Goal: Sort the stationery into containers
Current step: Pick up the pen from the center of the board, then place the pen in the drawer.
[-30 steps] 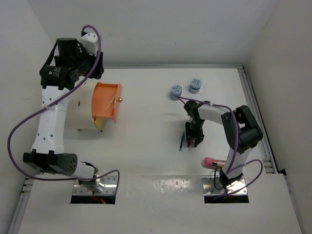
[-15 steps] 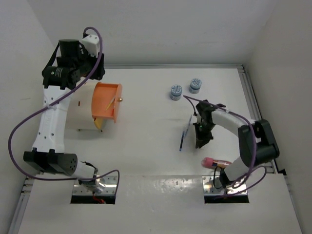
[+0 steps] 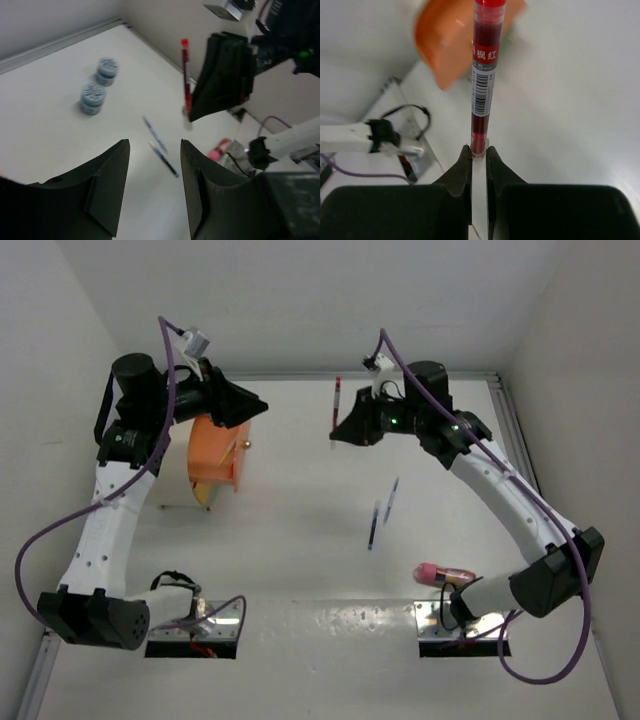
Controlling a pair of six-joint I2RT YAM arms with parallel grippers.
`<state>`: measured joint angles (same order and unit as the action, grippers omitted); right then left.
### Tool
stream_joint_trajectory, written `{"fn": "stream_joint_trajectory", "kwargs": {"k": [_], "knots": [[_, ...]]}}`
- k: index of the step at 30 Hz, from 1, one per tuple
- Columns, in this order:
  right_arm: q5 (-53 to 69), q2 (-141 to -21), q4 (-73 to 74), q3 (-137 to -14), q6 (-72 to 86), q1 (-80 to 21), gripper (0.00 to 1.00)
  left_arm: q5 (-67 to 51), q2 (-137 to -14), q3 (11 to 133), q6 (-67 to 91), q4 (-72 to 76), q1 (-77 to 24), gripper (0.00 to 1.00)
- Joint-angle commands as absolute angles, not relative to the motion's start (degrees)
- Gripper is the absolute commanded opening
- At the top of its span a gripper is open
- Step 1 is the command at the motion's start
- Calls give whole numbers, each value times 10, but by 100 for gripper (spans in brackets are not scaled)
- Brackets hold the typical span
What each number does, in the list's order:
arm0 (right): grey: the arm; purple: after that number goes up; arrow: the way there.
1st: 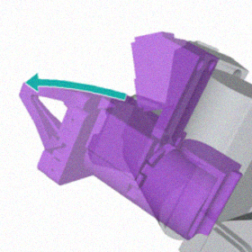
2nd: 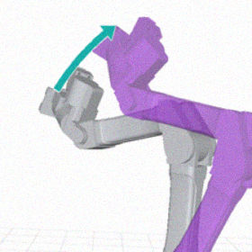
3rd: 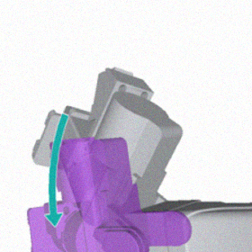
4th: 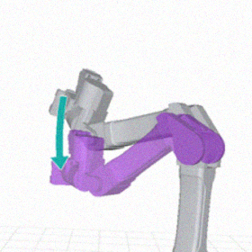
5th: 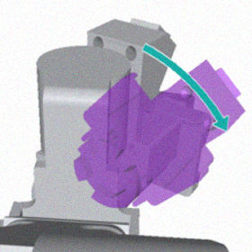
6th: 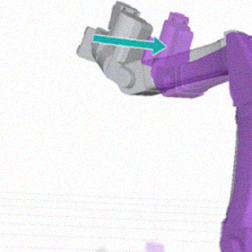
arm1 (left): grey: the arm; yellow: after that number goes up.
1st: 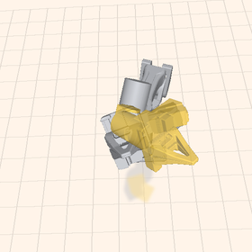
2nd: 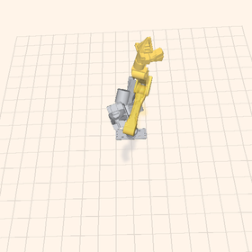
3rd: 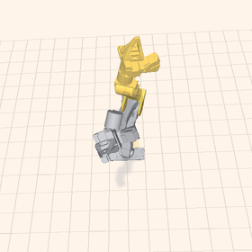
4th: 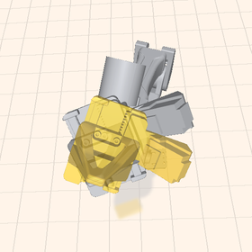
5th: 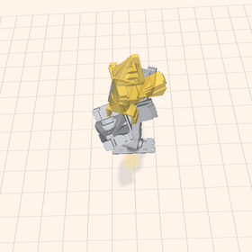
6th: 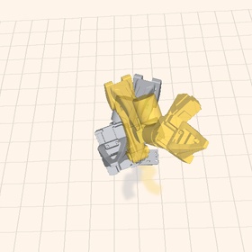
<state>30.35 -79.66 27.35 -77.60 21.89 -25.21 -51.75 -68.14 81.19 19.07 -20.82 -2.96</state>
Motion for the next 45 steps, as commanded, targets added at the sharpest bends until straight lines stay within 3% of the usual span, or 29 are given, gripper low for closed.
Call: {"fn": "stream_joint_trajectory", "kwargs": {"k": [1,11,25,30,31,33,34,35,37,39,40,45], "knots": [[384,-825,78,-829,297,-295,0,-623,-672,788,326,-21,-64,51],[417,-874,13,-914,362,-390,0,-612,-687,803,320,-33,-113,36],[430,-876,47,-907,338,-400,0,-642,-712,829,328,-34,-113,24],[428,-875,64,-906,330,-399,0,-678,-750,891,289,-128,-99,8],[428,-877,67,-908,330,-399,10,-678,-752,896,286,-138,-92,5],[425,-879,89,-915,324,-396,43,-672,-758,919,258,-173,-72,0],[425,-881,96,-921,323,-393,64,-665,-771,938,231,-240,-66,0],[424,-881,113,-923,323,-389,72,-640,-779,964,199,-285,-50,0],[419,-876,142,-921,326,-361,83,-547,-807,1052,85,-432,-35,0],[418,-869,162,-908,323,-342,83,-457,-818,1111,3,-520,-34,0],[419,-867,183,-902,321,-331,83,-350,-824,1120,-24,-537,-36,0],[395,-839,256,-853,256,-279,83,-104,-815,1063,-79,-585,-31,0]]}}
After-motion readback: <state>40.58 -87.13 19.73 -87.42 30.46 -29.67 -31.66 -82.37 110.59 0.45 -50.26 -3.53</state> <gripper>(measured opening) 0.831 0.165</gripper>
